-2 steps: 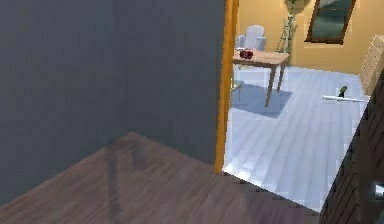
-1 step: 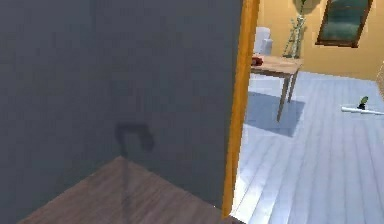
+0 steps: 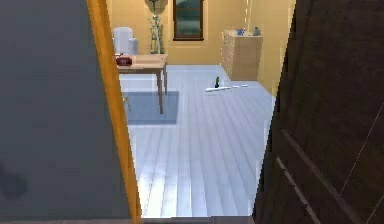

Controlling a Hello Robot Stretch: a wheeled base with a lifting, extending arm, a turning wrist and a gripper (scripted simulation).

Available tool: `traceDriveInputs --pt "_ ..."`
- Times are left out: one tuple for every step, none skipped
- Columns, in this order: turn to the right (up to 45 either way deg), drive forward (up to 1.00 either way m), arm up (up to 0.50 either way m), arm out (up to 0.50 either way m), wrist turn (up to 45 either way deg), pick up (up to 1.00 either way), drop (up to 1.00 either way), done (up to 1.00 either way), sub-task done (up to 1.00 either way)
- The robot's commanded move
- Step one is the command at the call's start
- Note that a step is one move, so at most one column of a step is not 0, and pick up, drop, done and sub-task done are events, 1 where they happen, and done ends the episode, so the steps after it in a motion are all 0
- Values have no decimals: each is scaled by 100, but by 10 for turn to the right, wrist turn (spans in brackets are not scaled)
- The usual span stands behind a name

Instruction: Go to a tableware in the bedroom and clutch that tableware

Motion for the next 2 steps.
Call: traceDriveInputs --pt "0 100 0 0 0 0 0 0 0" --pt "0 100 0 0 0 0 0 0 0"
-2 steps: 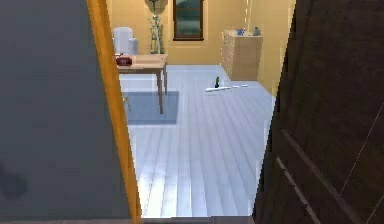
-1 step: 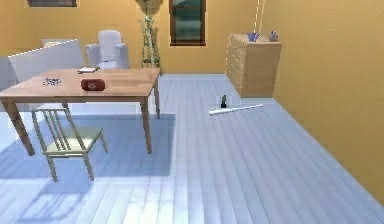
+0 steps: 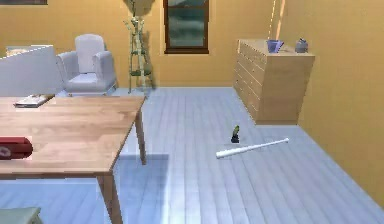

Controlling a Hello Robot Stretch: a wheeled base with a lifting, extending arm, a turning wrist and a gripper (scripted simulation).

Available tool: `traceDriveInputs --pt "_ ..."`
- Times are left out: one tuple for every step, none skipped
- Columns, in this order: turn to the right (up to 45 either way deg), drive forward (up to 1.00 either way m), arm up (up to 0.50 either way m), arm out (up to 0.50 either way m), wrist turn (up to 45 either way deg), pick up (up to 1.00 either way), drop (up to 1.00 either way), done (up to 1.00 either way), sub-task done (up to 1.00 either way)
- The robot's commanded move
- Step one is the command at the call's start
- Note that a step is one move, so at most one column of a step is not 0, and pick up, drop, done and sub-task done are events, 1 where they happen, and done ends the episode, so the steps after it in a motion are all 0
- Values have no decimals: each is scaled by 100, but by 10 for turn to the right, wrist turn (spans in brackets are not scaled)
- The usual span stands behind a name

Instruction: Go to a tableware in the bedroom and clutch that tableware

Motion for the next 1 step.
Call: traceDriveInputs --pt "0 100 0 0 0 0 0 0 0"
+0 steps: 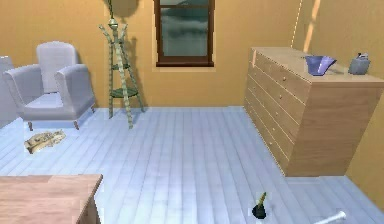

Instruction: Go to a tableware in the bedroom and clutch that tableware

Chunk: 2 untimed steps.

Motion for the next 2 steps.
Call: traceDriveInputs --pt "30 0 0 0 0 0 0 0 0" --pt "-30 0 0 0 0 0 0 0 0"
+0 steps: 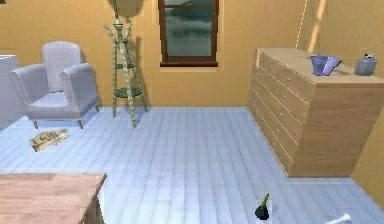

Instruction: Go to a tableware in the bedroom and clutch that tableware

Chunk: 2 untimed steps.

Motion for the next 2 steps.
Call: traceDriveInputs --pt "0 90 0 0 0 0 0 0 0" --pt "210 0 0 0 0 0 0 0 0"
